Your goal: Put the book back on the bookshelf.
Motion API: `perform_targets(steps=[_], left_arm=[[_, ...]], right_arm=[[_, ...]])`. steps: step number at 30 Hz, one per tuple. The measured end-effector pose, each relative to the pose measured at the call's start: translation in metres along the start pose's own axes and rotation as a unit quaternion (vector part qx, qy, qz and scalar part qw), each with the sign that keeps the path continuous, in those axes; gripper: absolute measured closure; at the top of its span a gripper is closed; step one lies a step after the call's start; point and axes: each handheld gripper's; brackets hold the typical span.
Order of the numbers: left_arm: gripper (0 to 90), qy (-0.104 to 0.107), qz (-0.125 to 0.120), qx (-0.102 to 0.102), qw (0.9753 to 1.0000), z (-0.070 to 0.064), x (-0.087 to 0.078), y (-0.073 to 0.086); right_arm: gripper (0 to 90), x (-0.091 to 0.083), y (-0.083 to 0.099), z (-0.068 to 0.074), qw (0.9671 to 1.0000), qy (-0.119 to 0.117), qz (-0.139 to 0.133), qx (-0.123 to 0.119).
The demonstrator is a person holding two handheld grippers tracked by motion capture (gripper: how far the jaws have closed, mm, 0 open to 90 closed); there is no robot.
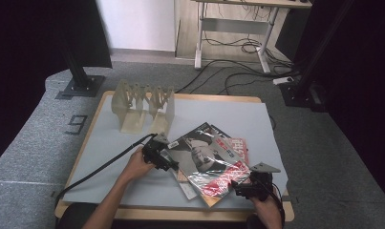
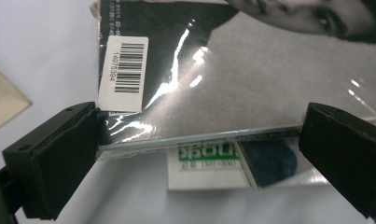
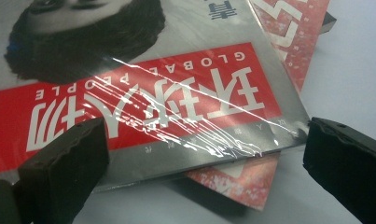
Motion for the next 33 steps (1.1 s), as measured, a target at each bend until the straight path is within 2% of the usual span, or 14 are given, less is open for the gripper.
perform_targets(steps=[7, 14, 17, 19, 21, 23, 26, 28, 30, 31, 33], left_arm=[[0.0, -0.008, 0.011, 0.008, 0.9999, -0.01, -0.004, 0.009], [0.0, -0.006, 0.013, 0.016, 0.9998, -0.017, -0.008, 0.016], [0.0, 0.001, 0.007, 0.013, 0.9999, -0.022, -0.011, 0.019], [0.0, 0.037, -0.005, 0.014, 0.9992, -0.026, -0.012, 0.021], [0.0, 0.039, -0.011, 0.015, 0.9991, -0.03, -0.012, 0.022], [0.0, 0.024, -0.007, 0.018, 0.9995, -0.032, -0.012, 0.023], [0.0, -0.001, 0.008, 0.013, 0.9999, -0.027, -0.012, 0.024], [0.0, -0.008, 0.013, 0.001, 0.9999, -0.021, -0.012, 0.025], [0.0, -0.007, 0.015, -0.003, 0.9999, -0.018, -0.011, 0.026], [0.0, 0.009, 0.022, -0.009, 0.9997, -0.015, -0.009, 0.027], [0.0, 0.02, 0.023, -0.005, 0.9995, -0.016, -0.007, 0.028]], right_arm=[[0.0, 0.004, -0.007, -0.003, 1.0, -0.001, -0.002, 0.002], [0.0, 0.009, -0.016, -0.006, 1.0, 0.001, -0.005, 0.003], [0.0, 0.011, -0.019, -0.006, 1.0, 0.002, -0.006, 0.003], [0.0, 0.014, -0.024, -0.007, 1.0, 0.001, -0.007, 0.0], [0.0, 0.016, -0.027, -0.007, 1.0, 0.001, -0.007, -0.001], [0.0, 0.017, -0.03, -0.008, 1.0, -0.001, -0.007, -0.004], [0.0, 0.02, -0.034, -0.009, 1.0, -0.002, -0.007, -0.005], [0.0, 0.021, -0.037, -0.01, 1.0, -0.002, -0.008, -0.006], [0.0, 0.022, -0.038, -0.01, 1.0, -0.002, -0.008, -0.005], [0.0, 0.023, -0.04, -0.011, 1.0, -0.002, -0.008, -0.005], [0.0, 0.024, -0.042, -0.011, 1.0, -0.003, -0.008, -0.006]])
Point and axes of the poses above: each handheld gripper's, and its own axes: x roughly forward along the jaws, y roughly out of its underside, z roughly to its left, and after that the axes turned 14 degrees about z, right-handed
